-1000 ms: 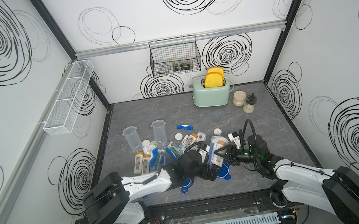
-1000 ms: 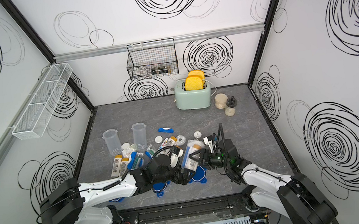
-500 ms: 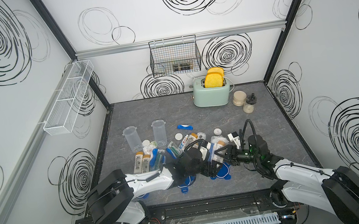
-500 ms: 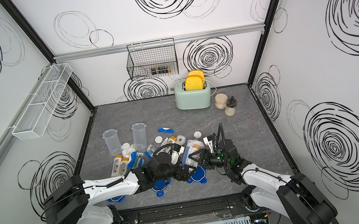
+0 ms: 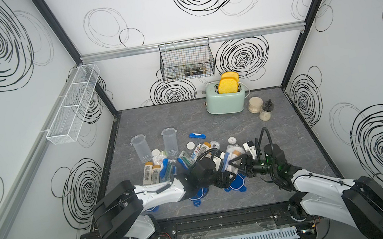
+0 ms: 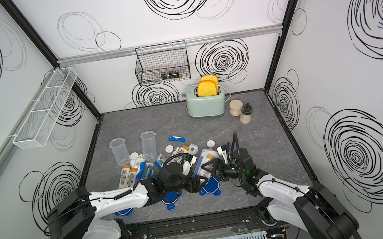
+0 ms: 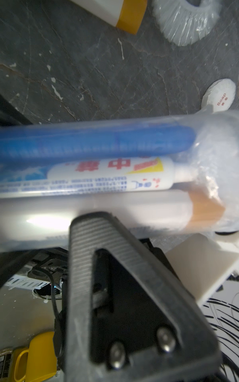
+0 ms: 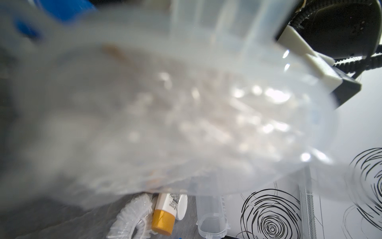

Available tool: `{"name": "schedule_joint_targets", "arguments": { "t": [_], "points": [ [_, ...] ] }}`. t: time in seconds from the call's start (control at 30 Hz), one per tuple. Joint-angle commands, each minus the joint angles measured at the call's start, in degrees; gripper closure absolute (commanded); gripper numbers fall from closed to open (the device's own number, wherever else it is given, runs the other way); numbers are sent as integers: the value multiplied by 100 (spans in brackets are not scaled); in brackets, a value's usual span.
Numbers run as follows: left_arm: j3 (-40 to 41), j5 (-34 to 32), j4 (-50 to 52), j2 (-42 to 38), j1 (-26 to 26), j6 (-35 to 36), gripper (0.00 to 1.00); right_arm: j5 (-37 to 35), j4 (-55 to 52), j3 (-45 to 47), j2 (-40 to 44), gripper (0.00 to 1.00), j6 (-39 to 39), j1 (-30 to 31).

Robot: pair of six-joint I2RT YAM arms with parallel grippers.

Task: Take out toiletry kits
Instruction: 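Pour the toiletry kits out of the container.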

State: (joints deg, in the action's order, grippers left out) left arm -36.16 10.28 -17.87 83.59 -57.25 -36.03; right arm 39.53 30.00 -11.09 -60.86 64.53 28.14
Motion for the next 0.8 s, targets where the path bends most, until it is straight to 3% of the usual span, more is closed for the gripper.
{"name": "schedule_joint_targets", "arguments": {
  "t": [0.0, 0.3, 0.5, 0.77],
  "points": [
    [-100, -31, -306, -17, 56, -53, 60, -80, -447, -150, 25, 18, -529, -148],
    [-223, -36, 53, -53, 117, -80, 62, -200, -1622, -347, 227, 13, -1517, -662],
    [-403, -70, 431, -38, 144, -33, 64, -740, -2389, -739, 364, 13, -2526, -678],
    [-711, -90, 978, 69, 174, 91, 63, -766, -2140, -1013, 371, 22, -3342, -670]
  ]
}}
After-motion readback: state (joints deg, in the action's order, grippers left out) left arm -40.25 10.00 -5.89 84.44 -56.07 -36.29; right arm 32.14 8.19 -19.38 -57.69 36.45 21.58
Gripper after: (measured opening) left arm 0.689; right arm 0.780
